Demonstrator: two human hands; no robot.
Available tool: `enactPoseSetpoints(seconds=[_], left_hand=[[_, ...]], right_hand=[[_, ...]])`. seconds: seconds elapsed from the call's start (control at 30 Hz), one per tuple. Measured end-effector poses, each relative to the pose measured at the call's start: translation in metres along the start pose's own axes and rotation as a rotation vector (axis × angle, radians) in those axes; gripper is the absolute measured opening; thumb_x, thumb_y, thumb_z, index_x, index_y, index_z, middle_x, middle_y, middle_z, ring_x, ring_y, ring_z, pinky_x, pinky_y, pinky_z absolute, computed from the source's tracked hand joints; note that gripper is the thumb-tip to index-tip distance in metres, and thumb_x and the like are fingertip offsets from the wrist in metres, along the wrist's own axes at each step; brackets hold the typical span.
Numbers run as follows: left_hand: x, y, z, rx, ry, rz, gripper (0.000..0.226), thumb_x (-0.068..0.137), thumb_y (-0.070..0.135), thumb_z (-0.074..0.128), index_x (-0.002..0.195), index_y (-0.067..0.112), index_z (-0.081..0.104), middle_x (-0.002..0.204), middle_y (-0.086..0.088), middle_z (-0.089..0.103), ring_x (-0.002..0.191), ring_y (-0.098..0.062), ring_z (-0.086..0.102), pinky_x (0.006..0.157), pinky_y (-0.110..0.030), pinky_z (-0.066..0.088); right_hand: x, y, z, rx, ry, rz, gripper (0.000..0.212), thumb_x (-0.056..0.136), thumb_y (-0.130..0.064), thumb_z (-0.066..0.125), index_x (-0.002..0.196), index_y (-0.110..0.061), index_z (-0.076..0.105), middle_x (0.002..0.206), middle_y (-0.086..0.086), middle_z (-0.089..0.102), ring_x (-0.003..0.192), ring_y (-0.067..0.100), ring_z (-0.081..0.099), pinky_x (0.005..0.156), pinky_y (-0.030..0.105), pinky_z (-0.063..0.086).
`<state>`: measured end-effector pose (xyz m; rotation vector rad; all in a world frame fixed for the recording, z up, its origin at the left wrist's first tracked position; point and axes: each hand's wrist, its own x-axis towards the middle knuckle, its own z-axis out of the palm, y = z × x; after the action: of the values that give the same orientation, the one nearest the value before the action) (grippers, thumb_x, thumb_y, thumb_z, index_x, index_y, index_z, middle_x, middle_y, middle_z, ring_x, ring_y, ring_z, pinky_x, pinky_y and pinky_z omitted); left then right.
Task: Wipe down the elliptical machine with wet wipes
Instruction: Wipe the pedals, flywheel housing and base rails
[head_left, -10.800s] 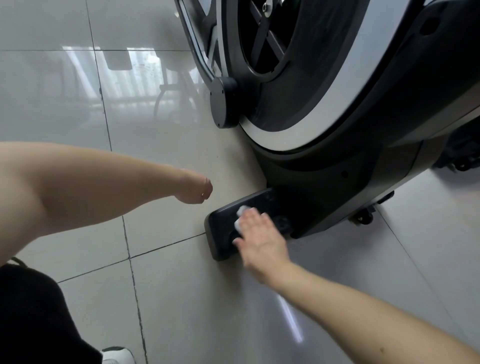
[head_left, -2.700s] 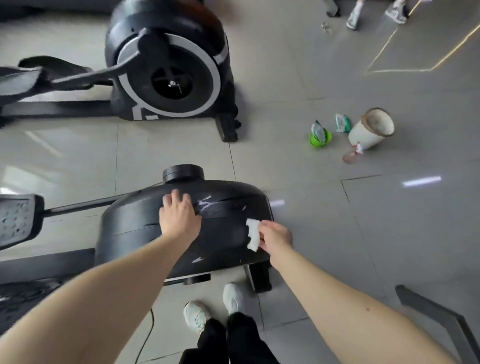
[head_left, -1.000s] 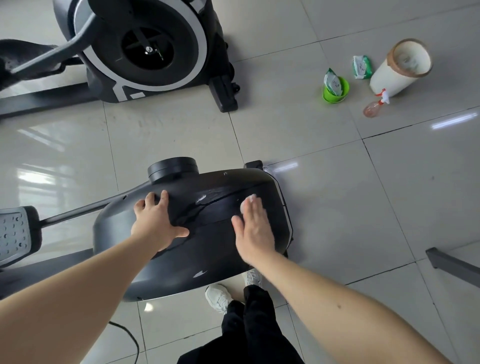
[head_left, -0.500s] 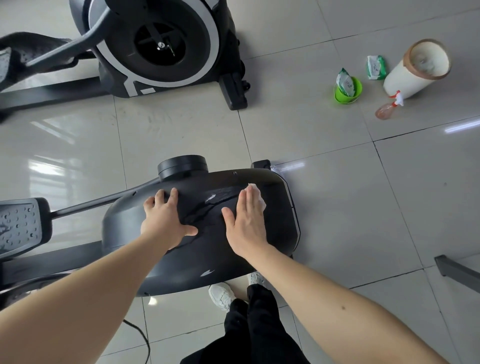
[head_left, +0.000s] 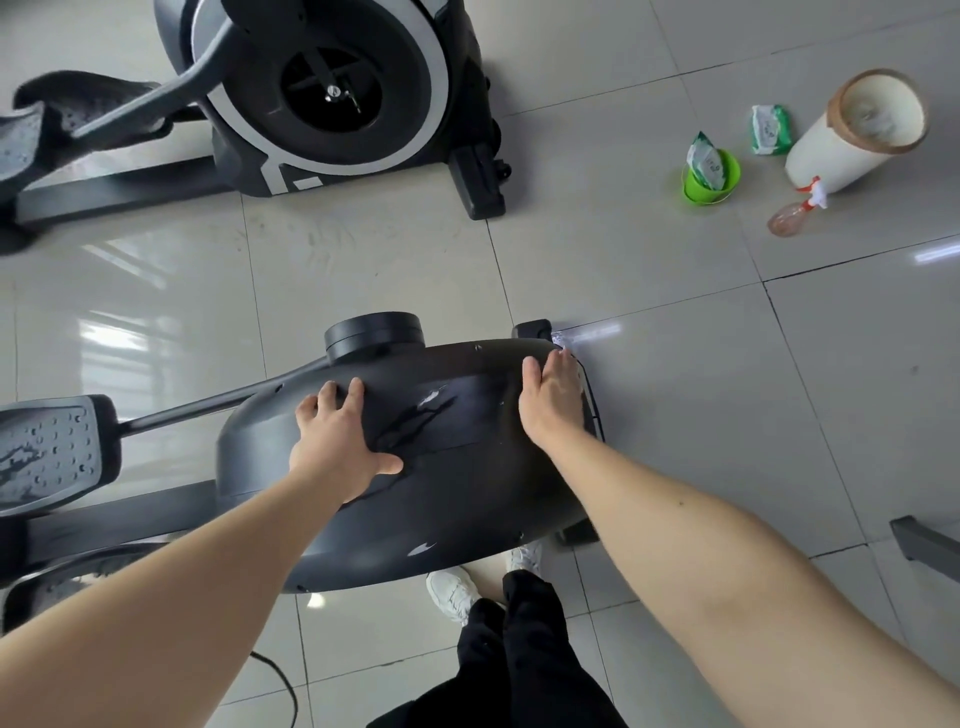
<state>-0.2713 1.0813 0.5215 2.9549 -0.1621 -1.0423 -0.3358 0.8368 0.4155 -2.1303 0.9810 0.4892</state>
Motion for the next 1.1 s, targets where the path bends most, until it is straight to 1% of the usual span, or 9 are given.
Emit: enactPoseSetpoints(seconds=[0.13, 0.23, 0.3, 0.4, 0.47, 0.53, 0.73, 0.97, 1.1], left_hand=[[0.001, 0.0, -0.001, 0.004, -0.004, -0.007, 0.121, 0.072, 0.051, 0.087, 0.162, 0.028, 0.009, 0.165, -0.003, 0.008, 0.15, -0.031, 0.004, 0.106, -0.052, 0.043], [0.0, 0.0, -0.001, 0.004, 0.002, -0.011, 0.124, 0.069, 0.053, 0.088, 0.162, 0.028, 0.011, 0.165, -0.004, 0.01, 0.149, -0.031, 0.006, 0.108, -0.053, 0.043], [0.001, 0.001, -0.001, 0.007, 0.005, -0.01, 0.125, 0.068, 0.053, 0.089, 0.162, 0.027, 0.011, 0.165, -0.004, 0.01, 0.149, -0.032, 0.006, 0.11, -0.053, 0.041], [0.002, 0.002, -0.001, 0.015, -0.004, -0.013, 0.124, 0.069, 0.052, 0.088, 0.162, 0.027, 0.011, 0.165, -0.005, 0.01, 0.15, -0.032, 0.005, 0.113, -0.052, 0.038], [0.002, 0.002, -0.001, 0.023, -0.004, -0.014, 0.123, 0.07, 0.052, 0.088, 0.162, 0.027, 0.011, 0.165, -0.005, 0.011, 0.15, -0.032, 0.005, 0.114, -0.052, 0.038], [0.002, 0.0, -0.001, 0.016, 0.002, -0.019, 0.122, 0.07, 0.051, 0.088, 0.162, 0.027, 0.011, 0.165, -0.005, 0.011, 0.15, -0.032, 0.006, 0.113, -0.053, 0.038], [0.002, 0.002, -0.002, 0.017, -0.008, -0.037, 0.124, 0.068, 0.051, 0.09, 0.162, 0.027, 0.012, 0.165, -0.004, 0.012, 0.15, -0.031, 0.006, 0.113, -0.054, 0.038], [0.002, 0.004, -0.001, 0.011, -0.004, -0.044, 0.125, 0.067, 0.05, 0.091, 0.163, 0.026, 0.013, 0.165, -0.005, 0.013, 0.15, -0.031, 0.007, 0.115, -0.053, 0.036], [0.002, 0.005, -0.003, -0.004, 0.0, -0.04, 0.124, 0.069, 0.049, 0.09, 0.163, 0.026, 0.012, 0.166, -0.005, 0.012, 0.15, -0.03, 0.005, 0.114, -0.052, 0.037]], right_hand=[[-0.066, -0.026, 0.035, -0.06, 0.081, -0.21, 0.079, 0.103, -0.05, 0.008, 0.159, 0.006, 0.008, 0.169, 0.021, -0.001, 0.158, 0.028, -0.006, 0.128, 0.042, -0.004], [-0.131, -0.031, 0.054, -0.183, -0.043, -0.567, 0.078, 0.104, -0.051, -0.001, 0.16, 0.004, 0.003, 0.169, 0.02, -0.009, 0.157, 0.027, -0.016, 0.128, 0.044, -0.006], [-0.132, -0.022, 0.049, -0.252, -0.113, -0.644, 0.078, 0.103, -0.054, -0.004, 0.161, -0.001, -0.003, 0.169, 0.013, -0.018, 0.155, 0.022, -0.023, 0.128, 0.041, -0.009], [-0.077, -0.004, 0.028, -0.256, -0.005, -0.442, 0.077, 0.104, -0.051, 0.006, 0.161, 0.0, 0.001, 0.17, 0.015, -0.01, 0.158, 0.024, -0.012, 0.128, 0.04, -0.005], [-0.04, 0.003, 0.009, -0.178, -0.021, -0.176, 0.075, 0.107, -0.05, 0.011, 0.161, -0.001, -0.003, 0.169, 0.015, -0.012, 0.158, 0.025, -0.01, 0.128, 0.039, -0.005], [-0.039, 0.001, 0.01, -0.148, -0.037, -0.09, 0.077, 0.106, -0.053, 0.007, 0.16, 0.0, -0.006, 0.169, 0.016, -0.013, 0.158, 0.025, -0.012, 0.128, 0.04, -0.006], [-0.147, -0.009, 0.044, -0.243, -0.132, -0.484, 0.081, 0.1, -0.054, -0.016, 0.158, 0.003, -0.006, 0.166, 0.02, -0.02, 0.154, 0.029, -0.025, 0.127, 0.044, -0.009], [-0.046, -0.026, 0.014, -0.294, -0.073, -0.209, 0.078, 0.104, -0.052, 0.0, 0.159, 0.003, -0.007, 0.168, 0.02, -0.015, 0.157, 0.029, -0.017, 0.128, 0.044, -0.006], [-0.124, -0.01, 0.027, -0.284, -0.125, -0.357, 0.085, 0.096, -0.056, -0.023, 0.156, 0.003, -0.014, 0.164, 0.022, -0.026, 0.153, 0.031, -0.028, 0.126, 0.045, -0.01]])
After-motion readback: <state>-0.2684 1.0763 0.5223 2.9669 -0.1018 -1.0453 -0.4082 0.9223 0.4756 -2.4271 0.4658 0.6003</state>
